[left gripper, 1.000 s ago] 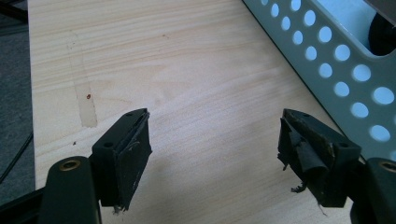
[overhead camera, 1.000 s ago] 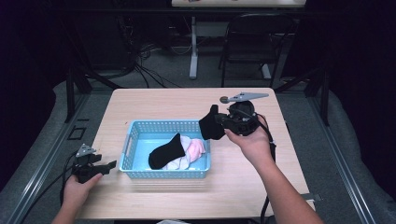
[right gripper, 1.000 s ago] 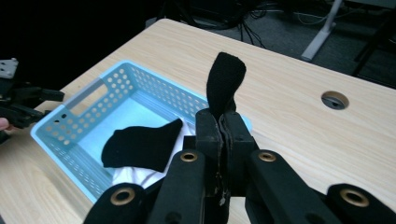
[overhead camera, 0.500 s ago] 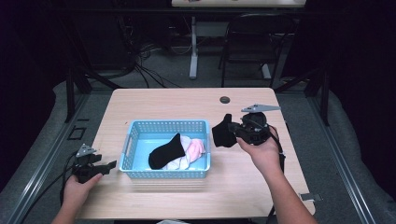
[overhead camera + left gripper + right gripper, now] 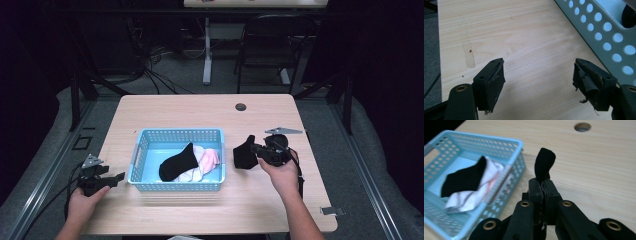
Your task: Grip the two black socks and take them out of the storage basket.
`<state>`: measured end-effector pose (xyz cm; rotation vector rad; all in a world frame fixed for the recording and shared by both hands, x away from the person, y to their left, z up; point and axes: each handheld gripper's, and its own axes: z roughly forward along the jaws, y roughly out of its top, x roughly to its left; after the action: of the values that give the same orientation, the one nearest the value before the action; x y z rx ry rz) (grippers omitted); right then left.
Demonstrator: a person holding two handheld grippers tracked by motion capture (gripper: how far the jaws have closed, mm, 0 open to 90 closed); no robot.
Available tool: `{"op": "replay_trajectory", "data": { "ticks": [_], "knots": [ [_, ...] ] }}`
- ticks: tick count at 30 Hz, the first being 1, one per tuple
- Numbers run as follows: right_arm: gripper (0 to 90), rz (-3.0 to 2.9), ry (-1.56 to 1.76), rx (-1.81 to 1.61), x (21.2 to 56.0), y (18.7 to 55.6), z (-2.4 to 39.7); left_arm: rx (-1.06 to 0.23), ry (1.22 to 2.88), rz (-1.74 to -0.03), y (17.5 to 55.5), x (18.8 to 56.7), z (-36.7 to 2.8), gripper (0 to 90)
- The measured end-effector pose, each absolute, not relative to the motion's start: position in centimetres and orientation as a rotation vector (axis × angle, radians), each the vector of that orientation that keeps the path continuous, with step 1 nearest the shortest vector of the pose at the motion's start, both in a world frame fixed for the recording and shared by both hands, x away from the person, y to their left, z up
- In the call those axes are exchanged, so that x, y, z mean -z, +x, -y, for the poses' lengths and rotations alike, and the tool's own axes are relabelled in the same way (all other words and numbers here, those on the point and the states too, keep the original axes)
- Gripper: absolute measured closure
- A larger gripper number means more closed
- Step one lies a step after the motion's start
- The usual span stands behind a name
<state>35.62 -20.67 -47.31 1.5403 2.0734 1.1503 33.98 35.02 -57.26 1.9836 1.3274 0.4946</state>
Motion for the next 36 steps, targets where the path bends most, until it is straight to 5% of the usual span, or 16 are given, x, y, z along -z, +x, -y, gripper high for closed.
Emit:
{"op": "replay_trajectory", "data": {
  "ticks": [13,26,36],
  "knots": [
    [86.2,-1.946,1.769,-1.026,52.8,36.9,25.4,-0.495,1.986,-1.326,34.0,57.3,-35.0,25.1],
    [55.9,-1.881,1.747,-0.957,53.9,36.7,25.7,-0.492,1.987,-1.320,34.0,57.2,-35.0,25.1],
    [51.3,-1.941,1.731,-1.012,53.6,36.6,24.5,-0.494,1.983,-1.326,34.0,57.3,-35.0,25.0]
  ]
}}
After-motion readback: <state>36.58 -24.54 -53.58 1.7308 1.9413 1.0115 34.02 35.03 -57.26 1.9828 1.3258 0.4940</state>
